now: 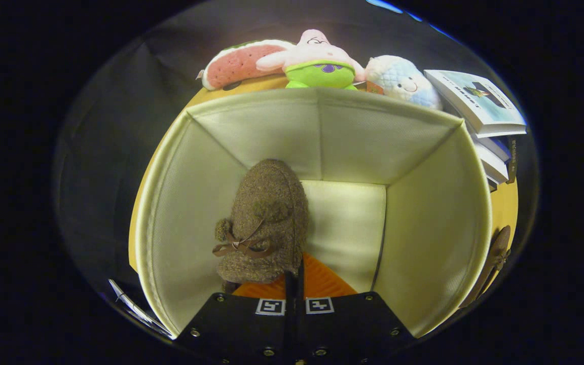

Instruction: Open the storage box then place both shoes into the box .Put the left shoe in first, then the right shoe, with the right side of both shoes facing outward in a uniform manner.

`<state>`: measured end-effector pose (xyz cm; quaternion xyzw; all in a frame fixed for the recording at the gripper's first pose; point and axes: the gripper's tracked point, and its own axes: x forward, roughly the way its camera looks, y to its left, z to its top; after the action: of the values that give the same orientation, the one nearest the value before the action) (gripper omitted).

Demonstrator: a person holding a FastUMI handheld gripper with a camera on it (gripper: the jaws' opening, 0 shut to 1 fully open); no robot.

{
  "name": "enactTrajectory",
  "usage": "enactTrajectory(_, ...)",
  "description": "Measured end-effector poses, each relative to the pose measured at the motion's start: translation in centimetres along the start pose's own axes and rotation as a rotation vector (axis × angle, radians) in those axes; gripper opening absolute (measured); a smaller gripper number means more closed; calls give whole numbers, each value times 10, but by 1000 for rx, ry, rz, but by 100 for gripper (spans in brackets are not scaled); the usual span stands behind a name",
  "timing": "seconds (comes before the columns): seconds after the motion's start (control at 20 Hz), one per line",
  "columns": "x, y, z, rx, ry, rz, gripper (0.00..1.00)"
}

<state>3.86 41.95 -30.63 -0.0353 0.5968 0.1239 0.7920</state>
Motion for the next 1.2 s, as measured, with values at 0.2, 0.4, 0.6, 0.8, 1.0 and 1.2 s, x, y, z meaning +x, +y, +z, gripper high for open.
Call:
enactTrajectory(0.2, 15, -3, -4, -9, 6, -10, 0)
enactTrajectory(0.4, 15, 1, -2, -73, -8, 25, 12)
enactTrajectory(0.6, -23, -1, 4, -87, -80, 72, 51)
enactTrajectory(0.8, -73, -6, 9, -101, -182, 142, 72)
enactTrajectory(1.0, -134, -29, 24, -73, -291, 205, 76)
enactTrajectory(1.2, -183, -96, 31, -41, -394, 174, 76)
